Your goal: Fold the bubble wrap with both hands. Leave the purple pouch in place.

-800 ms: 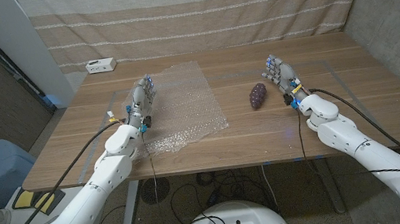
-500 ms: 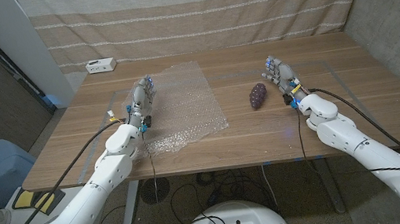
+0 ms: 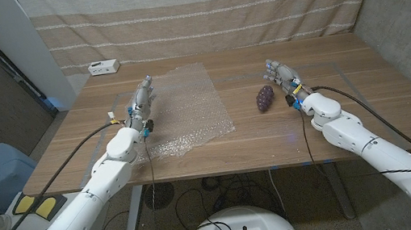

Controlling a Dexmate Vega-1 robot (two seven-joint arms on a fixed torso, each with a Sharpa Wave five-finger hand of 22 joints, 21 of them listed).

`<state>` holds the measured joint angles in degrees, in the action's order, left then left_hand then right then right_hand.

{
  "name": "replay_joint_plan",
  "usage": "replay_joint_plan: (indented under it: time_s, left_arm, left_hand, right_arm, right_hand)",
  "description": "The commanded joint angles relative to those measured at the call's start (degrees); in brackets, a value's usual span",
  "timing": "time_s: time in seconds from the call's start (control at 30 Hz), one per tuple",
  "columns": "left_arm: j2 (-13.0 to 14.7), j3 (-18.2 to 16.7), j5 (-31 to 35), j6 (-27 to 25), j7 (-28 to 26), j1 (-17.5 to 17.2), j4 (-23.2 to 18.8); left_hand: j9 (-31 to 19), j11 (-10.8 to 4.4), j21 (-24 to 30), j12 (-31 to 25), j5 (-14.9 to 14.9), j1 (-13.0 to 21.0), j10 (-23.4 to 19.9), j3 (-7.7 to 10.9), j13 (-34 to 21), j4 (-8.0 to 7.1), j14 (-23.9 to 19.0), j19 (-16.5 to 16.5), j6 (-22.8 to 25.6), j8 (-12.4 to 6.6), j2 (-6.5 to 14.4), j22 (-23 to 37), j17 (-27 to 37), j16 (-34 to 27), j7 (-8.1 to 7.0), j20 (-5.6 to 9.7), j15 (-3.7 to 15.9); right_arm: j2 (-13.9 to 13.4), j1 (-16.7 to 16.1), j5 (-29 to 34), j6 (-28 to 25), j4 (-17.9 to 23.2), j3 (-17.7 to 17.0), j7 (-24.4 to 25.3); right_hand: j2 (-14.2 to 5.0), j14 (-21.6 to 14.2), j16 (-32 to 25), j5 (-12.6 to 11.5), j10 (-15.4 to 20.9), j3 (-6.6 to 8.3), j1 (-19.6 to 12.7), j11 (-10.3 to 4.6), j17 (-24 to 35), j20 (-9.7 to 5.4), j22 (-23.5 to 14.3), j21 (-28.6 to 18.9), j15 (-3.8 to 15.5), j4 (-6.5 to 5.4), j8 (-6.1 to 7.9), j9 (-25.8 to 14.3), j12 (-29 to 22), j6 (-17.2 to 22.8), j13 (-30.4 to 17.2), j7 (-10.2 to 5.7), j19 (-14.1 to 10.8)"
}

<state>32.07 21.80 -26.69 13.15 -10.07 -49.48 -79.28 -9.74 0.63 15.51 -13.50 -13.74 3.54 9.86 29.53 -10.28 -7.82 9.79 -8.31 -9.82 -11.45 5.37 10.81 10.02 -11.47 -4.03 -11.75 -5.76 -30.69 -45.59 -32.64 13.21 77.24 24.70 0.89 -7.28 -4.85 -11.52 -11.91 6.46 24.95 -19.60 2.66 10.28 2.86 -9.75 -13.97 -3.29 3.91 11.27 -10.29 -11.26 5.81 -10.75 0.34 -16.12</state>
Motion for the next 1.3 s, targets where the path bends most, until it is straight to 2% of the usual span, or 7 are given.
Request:
replay_joint_plan:
  time_s: [0.03, 0.57, 0.67, 0.7, 0.73, 0.9, 1.3]
  left_arm:
    - [5.77, -2.02, 5.36, -3.33, -7.47, -6.8, -11.79]
    - [9.46, -6.07, 8.44, -8.27, -13.61, -14.27, -20.62]
    - [9.73, -6.64, 8.68, -8.76, -14.16, -15.33, -21.52]
    - [9.82, -6.82, 8.8, -8.96, -14.37, -15.65, -21.8]
    - [9.88, -7.01, 8.92, -9.14, -14.61, -15.96, -22.07]
    - [9.84, -7.7, 9.79, -8.32, -15.35, -17.13, -22.39]
    - [10.58, -8.75, 12.34, -10.23, -17.1, -19.44, -24.45]
  left_hand:
    - [-0.3, 0.5, 0.33, -0.22, 0.2, 0.72, 3.03, 0.24, -0.24, 0.5, 1.75, 1.1, -2.23, -0.4, 1.76, 0.3, 0.1, -0.47, -0.2, -0.21, -0.69]
    - [-0.37, 0.56, 0.85, 0.05, 0.79, 1.47, 1.6, 0.73, -0.3, 0.96, -0.74, 3.56, -0.87, 0.05, 1.86, 0.35, 0.14, -0.29, -0.32, -0.4, -0.83]
    - [-0.38, 0.06, 0.84, 0.02, 0.85, 1.52, 1.27, 0.78, -0.31, 0.98, -0.88, 3.69, -0.79, 0.11, 1.88, 0.35, 0.15, -0.22, -0.3, -0.41, -0.88]
    - [-0.38, 1.11, 0.8, 0.06, 0.93, 1.58, 1.06, 0.83, -0.32, 0.99, -0.99, 3.78, -0.73, 0.2, 1.87, 0.35, 0.17, -0.12, -0.26, -0.43, -0.86]
    - [-0.39, 0.16, 0.76, 0.25, 0.98, 1.62, 1.33, 0.87, -0.33, 1.0, -1.02, 3.81, -0.7, 0.27, 1.88, 0.35, 0.18, -0.02, -0.33, -0.44, -0.85]
    - [-0.4, 0.44, 0.67, 0.32, 1.14, 1.71, 0.83, 0.96, -0.34, 0.99, -1.21, 4.02, -0.47, 0.37, 1.88, 0.36, 0.21, 0.17, -0.3, -0.44, -0.88]
    - [-0.37, 0.73, 0.79, 0.02, 1.45, 2.14, -1.86, 1.3, -0.35, 1.2, -3.04, 5.43, 1.65, 0.21, 1.87, 0.36, 0.19, 0.18, -0.1, -0.46, -0.6]
  right_arm:
    - [-0.68, 1.77, 5.96, -4.25, 1.94, 2.51, 2.18]
    - [-1.67, 5.32, 13.99, -8.91, 4.64, 7.1, 2.91]
    - [-1.83, 5.87, 15.42, -9.77, 5.2, 7.88, 2.96]
    - [-1.84, 6.02, 15.78, -10.03, 5.38, 8.09, 2.97]
    - [-1.89, 6.2, 16.08, -10.04, 5.37, 8.3, 2.71]
    - [-1.9, 6.88, 17.38, -10.44, 5.52, 9.21, 1.97]
    - [-4.25, 6.55, 22.43, -15.54, 11.34, 11.11, 2.74]
  right_hand:
    - [-0.15, -1.02, -0.66, 0.48, 1.2, 0.14, -1.04, 1.05, 0.22, 1.15, -0.2, 0.24, -1.01, 0.98, 0.38, -0.15, -0.72, 1.27, -0.18, -0.25, -0.51]
    - [-0.71, -2.23, -0.94, 0.96, 2.24, 0.5, -2.11, 1.1, 0.38, 1.16, -0.27, 0.44, -1.02, 1.92, 0.46, -0.19, -0.86, 2.25, -0.24, -0.6, -1.03]
    - [-0.84, -2.28, -0.95, 0.99, 2.35, 0.56, -2.21, 1.28, 0.41, 1.0, -0.27, 0.45, -0.96, 1.97, 0.47, -0.2, -0.88, 2.34, -0.25, -0.68, -1.1]
    - [-0.9, -2.28, -0.94, 1.01, 2.43, 0.59, -2.27, 1.26, 0.42, 1.0, -0.27, 0.46, -0.92, 2.01, 0.46, -0.2, -0.9, 2.36, -0.25, -0.68, -1.12]
    - [-0.94, -2.28, -0.93, 1.03, 2.44, 0.61, -2.3, 1.23, 0.43, 0.97, -0.27, 0.47, -0.93, 2.03, 0.49, -0.2, -0.89, 2.47, -0.25, -0.75, -1.12]
    - [-1.15, -2.43, -0.94, 1.14, 2.68, 0.76, -2.65, 1.33, 0.46, 0.76, -0.28, 0.52, -0.89, 2.28, 0.5, -0.22, -0.9, 2.76, -0.27, -0.73, -1.28]
    - [-1.35, -2.88, -0.96, 1.36, 3.71, 1.02, -3.44, 1.39, 0.48, 0.47, -0.29, 0.69, -0.63, 2.92, 0.54, -0.24, -1.12, 3.42, -0.29, -0.95, -1.5]
